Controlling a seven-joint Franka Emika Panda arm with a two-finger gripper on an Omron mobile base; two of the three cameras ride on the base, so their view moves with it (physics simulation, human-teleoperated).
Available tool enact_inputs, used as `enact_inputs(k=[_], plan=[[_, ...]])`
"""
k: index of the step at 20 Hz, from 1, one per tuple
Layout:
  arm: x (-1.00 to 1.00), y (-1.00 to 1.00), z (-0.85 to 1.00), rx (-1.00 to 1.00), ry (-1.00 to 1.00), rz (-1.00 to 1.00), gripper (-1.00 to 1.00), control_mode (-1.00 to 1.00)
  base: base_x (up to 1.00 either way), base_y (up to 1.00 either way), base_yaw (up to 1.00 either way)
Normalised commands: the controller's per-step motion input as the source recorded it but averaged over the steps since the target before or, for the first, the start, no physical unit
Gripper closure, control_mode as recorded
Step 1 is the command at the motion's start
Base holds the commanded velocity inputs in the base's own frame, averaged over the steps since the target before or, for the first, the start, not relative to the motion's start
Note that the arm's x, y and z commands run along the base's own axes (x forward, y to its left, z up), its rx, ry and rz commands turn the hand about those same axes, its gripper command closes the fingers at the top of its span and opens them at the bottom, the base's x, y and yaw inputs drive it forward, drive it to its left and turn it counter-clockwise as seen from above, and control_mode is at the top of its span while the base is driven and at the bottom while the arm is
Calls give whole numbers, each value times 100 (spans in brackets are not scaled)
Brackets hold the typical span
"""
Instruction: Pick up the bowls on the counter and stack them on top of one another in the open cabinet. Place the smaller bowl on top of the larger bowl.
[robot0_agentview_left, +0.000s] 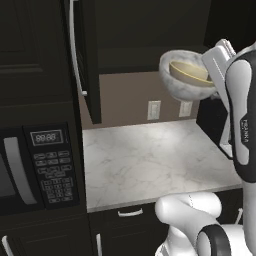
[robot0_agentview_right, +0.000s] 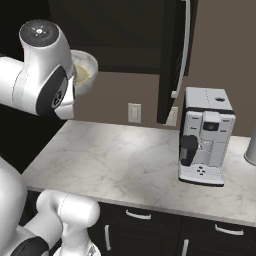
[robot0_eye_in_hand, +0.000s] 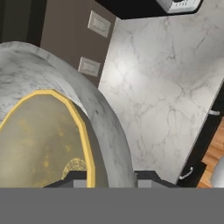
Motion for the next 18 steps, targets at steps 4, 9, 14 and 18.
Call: enact_inputs(k=[4,9,14,18], plan=[[35,-3,4,0,-3,0,100,-100,0,0,0],[47,0,7,0,-1,-1,100,-100,0,0,0],[52,0,6,0,0,-2,100,-100,0,0,0],[48,-1,7,0,1,-4,100,-100,0,0,0]])
